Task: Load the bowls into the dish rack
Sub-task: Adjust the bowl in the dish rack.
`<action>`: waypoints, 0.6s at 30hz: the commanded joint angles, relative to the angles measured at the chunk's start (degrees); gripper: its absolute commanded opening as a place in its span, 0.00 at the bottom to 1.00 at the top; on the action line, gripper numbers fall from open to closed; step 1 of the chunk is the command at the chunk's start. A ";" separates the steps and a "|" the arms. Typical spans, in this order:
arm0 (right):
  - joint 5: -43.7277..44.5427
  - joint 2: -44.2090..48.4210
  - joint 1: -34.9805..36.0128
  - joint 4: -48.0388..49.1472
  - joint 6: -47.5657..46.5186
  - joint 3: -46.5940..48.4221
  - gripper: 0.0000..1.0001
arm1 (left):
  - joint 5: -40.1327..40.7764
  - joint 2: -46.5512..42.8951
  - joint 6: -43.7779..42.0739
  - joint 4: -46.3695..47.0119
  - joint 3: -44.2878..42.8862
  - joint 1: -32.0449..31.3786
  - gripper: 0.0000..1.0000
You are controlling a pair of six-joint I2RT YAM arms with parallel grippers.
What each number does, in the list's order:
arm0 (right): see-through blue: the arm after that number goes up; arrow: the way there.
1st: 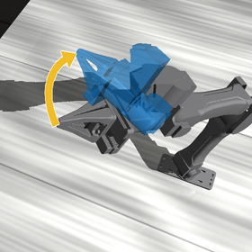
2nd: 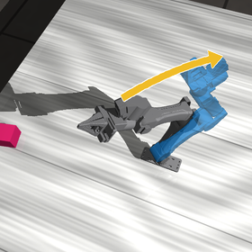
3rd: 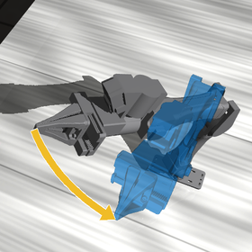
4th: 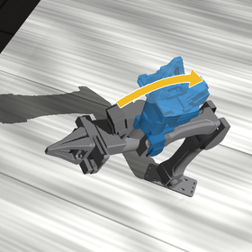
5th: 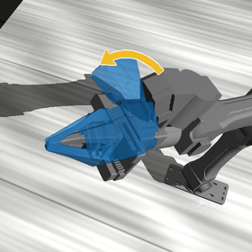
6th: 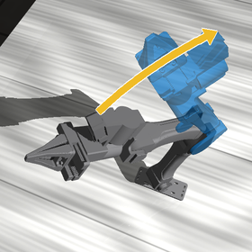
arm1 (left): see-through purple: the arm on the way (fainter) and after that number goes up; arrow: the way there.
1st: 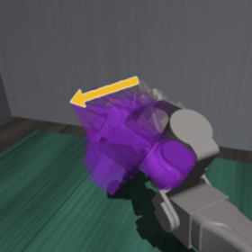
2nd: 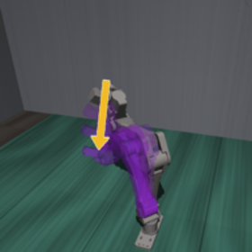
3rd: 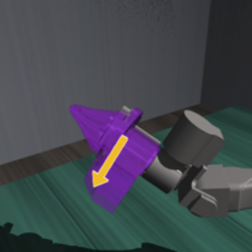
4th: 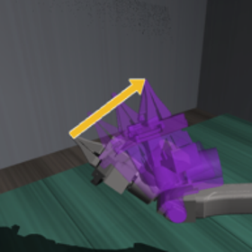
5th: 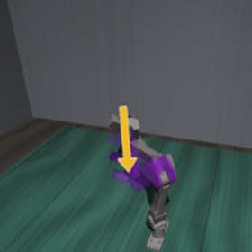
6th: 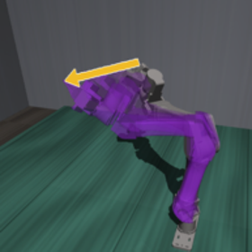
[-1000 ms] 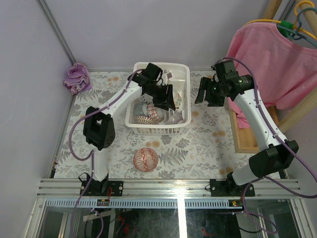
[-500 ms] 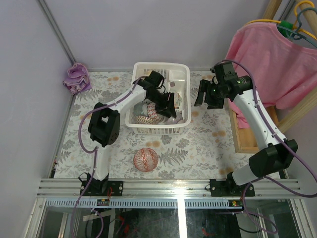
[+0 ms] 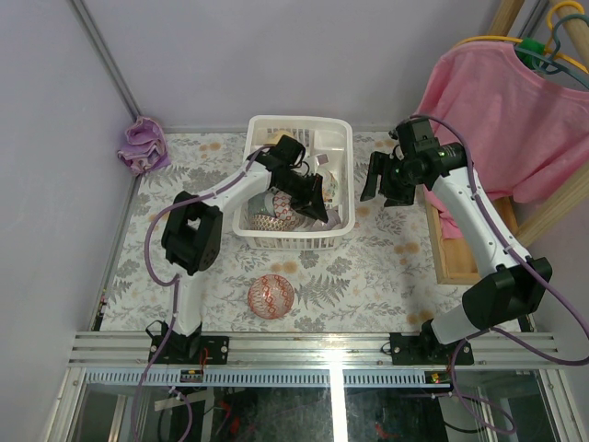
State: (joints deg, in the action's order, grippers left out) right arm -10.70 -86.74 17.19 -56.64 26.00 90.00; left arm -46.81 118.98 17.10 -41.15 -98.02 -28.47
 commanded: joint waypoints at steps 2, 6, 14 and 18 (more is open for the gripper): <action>-2.40 1.18 -0.32 -0.29 0.06 -0.11 0.72 | -3.56 -0.30 1.89 -2.59 -1.45 0.06 0.00; -2.57 1.09 -0.36 -0.31 0.08 -0.17 0.72 | -4.90 -0.69 2.94 -1.70 -2.28 0.08 0.00; -2.91 0.75 -0.32 -0.24 0.19 -0.35 0.72 | -7.79 -2.43 6.74 2.14 -1.87 1.14 0.00; -3.09 0.52 -0.33 -0.16 0.26 -0.17 0.72 | -9.41 -3.33 11.56 7.57 0.05 2.45 0.00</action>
State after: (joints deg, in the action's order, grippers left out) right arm -11.68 -86.74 17.19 -56.47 26.06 89.69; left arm -48.29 118.98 20.80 -38.46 -98.21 -27.92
